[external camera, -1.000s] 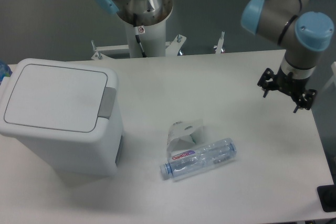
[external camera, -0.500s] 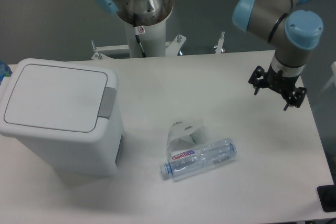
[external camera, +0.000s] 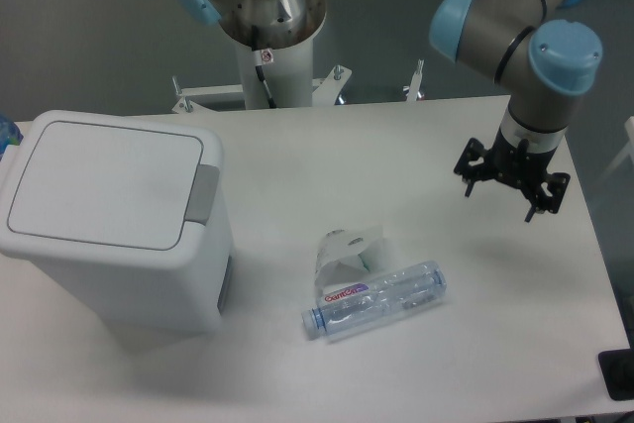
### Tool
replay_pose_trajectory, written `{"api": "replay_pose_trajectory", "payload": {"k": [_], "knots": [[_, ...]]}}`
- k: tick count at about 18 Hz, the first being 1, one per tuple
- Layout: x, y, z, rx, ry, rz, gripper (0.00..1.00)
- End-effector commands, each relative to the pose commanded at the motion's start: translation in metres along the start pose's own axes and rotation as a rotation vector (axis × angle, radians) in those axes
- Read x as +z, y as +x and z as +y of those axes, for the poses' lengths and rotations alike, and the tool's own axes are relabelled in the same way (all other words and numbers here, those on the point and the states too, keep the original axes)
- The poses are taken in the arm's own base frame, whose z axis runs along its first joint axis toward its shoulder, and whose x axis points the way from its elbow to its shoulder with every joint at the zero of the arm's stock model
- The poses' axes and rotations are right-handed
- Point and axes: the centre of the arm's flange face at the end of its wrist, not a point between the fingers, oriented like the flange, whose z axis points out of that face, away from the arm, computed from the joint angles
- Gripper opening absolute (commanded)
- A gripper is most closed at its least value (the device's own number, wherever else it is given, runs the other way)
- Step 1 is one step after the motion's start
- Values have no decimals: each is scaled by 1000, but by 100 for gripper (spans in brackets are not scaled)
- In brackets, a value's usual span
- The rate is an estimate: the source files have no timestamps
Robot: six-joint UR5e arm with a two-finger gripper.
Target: Open the trash can
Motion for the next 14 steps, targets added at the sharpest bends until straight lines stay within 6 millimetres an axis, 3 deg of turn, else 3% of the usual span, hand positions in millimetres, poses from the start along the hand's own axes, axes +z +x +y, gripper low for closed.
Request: {"api": "replay_pose_trajectory", "payload": {"k": [8,12,14], "knots": [[-30,2,-31,-204,156,38,100],[-41,16,-44,-224,262,99,100],[-57,22,-48,-242,296,104,100]]}}
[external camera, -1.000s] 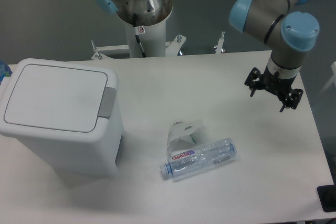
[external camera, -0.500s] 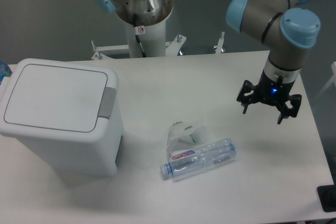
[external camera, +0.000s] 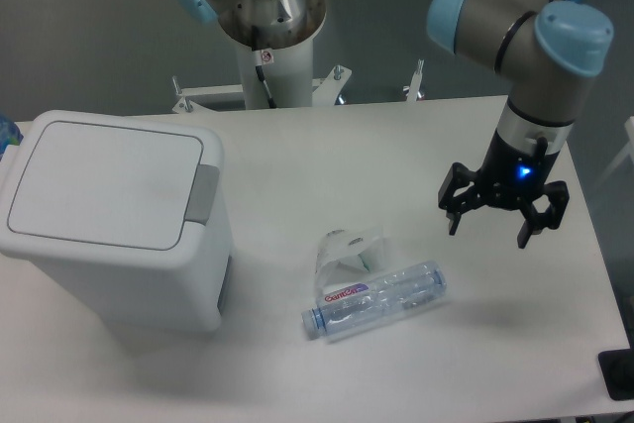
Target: Open the trash can
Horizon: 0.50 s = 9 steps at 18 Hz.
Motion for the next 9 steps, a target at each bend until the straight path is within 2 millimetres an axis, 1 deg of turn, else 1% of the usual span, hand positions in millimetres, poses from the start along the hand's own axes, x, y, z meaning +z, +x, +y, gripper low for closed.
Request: {"api": "replay_pose_trajectory", "payload": {"k": [1,3,4,6,7,9], "knots": [[-1,6,-3,-14,4,3,100],[3,24,-15,-33,10,20,100],[1,30,-20,-46,24,30,100],[-13,47,-31,-66,60,42,100],[-16,55,-35,-74,70,49,100],[-26,79,-46,-83,92,63,100]]}}
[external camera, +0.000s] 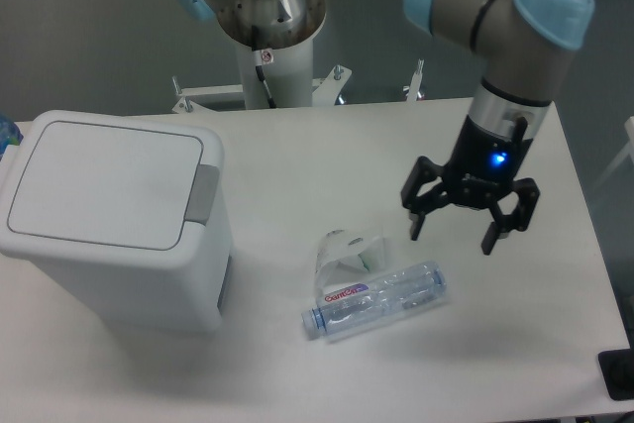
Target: Open the trash can
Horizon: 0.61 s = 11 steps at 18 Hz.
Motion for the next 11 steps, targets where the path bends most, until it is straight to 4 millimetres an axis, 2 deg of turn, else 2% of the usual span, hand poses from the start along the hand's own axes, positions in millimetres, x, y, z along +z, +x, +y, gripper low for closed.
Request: {"api": "replay_pose_trajectory", "payload": {"k": [3,4,5,8,11], "knots": [[-12,32,-4,-12,42,46,100],[-15,36,-4,-13,47,50,100],[-13,37,-1,-24,40,52,100],[-2,56,9,-78,11,60,100],[6,92,11,-54,-12,74,100]]}}
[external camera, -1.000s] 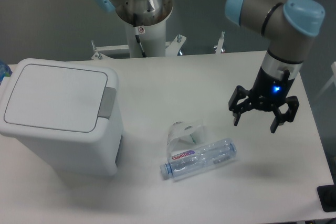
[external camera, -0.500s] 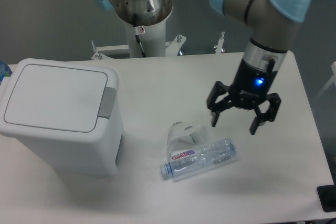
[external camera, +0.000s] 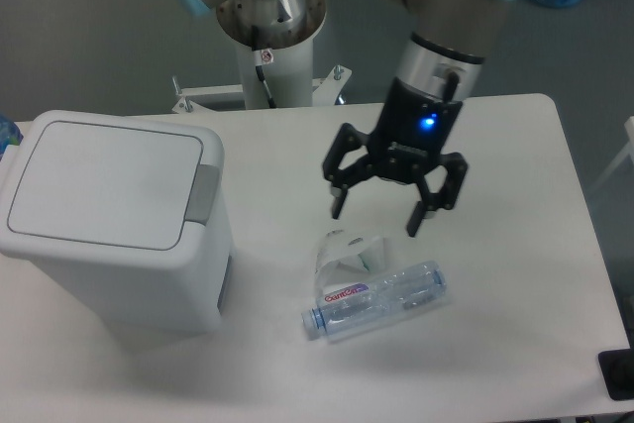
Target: Open the trash can
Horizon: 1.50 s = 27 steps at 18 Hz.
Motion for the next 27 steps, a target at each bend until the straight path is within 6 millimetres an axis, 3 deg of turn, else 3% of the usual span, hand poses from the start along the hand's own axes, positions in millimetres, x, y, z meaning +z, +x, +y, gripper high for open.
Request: {"api": "replay_pose_trajectory", "payload": {"k": [3,12,27], "knots": [[-6,30,1,-29,5,5,100],[-15,74,8,-74,12,20,100],[17,80,28,-89,-45,52,100]]}}
